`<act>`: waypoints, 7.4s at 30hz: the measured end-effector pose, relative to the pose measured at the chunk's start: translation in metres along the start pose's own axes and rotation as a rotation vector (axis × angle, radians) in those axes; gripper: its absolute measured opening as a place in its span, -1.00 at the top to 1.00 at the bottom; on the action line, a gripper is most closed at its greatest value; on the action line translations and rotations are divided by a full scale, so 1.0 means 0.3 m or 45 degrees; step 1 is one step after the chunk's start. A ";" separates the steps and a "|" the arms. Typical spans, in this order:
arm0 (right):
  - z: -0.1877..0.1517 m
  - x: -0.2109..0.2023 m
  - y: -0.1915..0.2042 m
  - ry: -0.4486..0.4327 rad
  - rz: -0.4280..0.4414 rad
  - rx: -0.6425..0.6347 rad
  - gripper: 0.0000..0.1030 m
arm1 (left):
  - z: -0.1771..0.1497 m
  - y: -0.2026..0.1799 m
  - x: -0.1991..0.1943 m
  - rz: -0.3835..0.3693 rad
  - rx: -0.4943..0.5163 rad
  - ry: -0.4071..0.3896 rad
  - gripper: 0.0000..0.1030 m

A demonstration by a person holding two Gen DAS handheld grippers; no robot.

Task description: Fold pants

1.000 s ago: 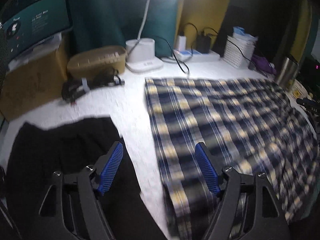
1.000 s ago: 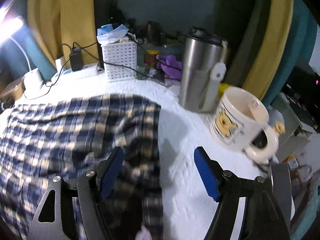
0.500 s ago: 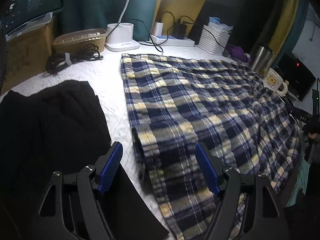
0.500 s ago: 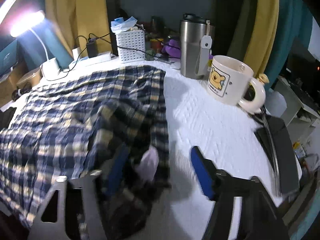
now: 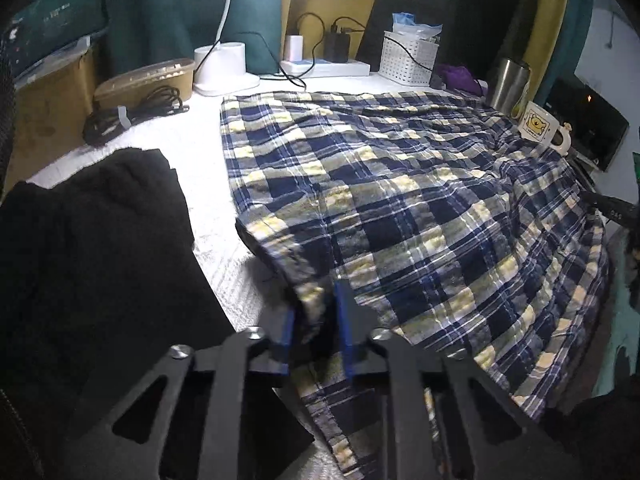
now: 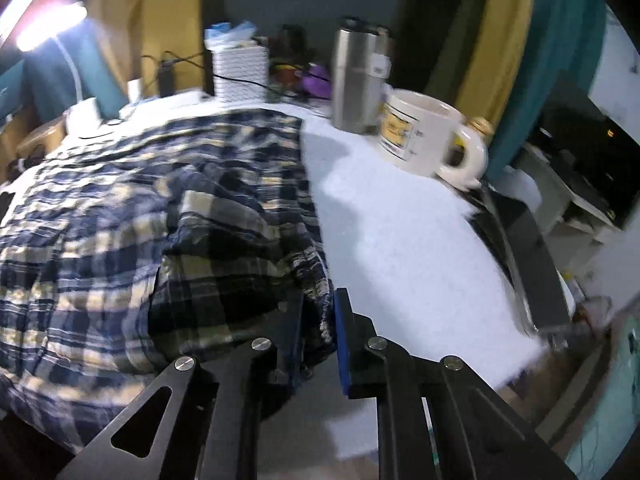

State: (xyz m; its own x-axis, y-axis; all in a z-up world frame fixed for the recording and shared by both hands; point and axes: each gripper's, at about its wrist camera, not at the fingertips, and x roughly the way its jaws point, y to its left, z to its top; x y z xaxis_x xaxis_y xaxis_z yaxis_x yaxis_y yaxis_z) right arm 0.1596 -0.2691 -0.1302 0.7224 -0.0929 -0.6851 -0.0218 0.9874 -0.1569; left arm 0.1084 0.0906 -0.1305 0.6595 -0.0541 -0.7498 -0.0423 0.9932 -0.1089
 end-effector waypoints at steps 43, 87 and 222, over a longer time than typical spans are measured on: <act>-0.298 -0.236 0.362 -0.166 -0.203 -0.333 -0.95 | -0.080 -0.237 -0.172 -0.226 0.107 -0.141 -0.75; -0.208 -0.199 0.456 -0.232 0.019 -0.398 -0.95 | -0.013 -0.207 -0.286 -0.135 0.154 -0.286 0.95; 0.333 -0.336 0.043 -0.371 -0.068 0.009 0.70 | 0.479 -0.181 -0.403 -0.116 0.477 -0.515 0.96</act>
State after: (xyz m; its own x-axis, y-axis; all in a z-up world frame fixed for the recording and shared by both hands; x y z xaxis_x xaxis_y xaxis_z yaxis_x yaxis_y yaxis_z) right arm 0.1557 -0.2342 0.0080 0.8906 -0.1050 -0.4425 0.0257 0.9830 -0.1816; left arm 0.1389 0.0582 0.0598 0.8864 -0.1707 -0.4303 0.2493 0.9592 0.1331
